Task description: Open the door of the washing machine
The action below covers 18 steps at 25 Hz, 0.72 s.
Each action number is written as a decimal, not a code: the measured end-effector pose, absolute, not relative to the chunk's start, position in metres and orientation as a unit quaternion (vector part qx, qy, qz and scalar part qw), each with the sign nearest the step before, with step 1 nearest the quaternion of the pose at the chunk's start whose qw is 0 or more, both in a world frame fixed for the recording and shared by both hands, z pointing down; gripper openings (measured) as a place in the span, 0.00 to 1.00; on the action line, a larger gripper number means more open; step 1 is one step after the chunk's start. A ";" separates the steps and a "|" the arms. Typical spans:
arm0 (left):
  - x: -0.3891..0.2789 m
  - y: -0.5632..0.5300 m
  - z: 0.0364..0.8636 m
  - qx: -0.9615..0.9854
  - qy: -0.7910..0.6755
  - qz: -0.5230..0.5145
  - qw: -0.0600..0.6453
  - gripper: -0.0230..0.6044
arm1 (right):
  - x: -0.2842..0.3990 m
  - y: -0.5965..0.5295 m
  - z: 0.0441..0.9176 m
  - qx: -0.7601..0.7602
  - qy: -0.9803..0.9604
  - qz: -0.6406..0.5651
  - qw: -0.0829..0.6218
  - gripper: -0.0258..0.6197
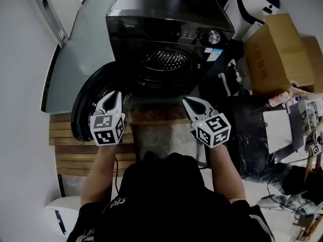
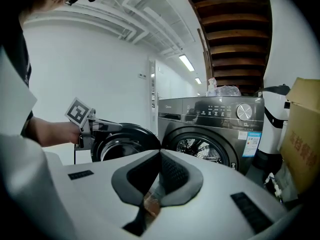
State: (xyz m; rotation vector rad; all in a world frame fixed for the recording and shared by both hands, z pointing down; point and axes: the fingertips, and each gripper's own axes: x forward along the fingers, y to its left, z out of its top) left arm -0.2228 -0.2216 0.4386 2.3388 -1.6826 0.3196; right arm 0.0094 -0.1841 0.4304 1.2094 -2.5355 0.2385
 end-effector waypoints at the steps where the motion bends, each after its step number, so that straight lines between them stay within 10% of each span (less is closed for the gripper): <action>1: -0.221 -0.225 0.436 0.803 -0.574 0.107 0.119 0.08 | 0.011 -0.187 0.429 0.428 -0.886 0.086 0.159 0.03; 18: -0.130 -0.253 0.396 0.834 -0.533 0.079 0.121 0.05 | 0.072 -0.214 0.390 0.414 -0.903 0.070 0.087 0.03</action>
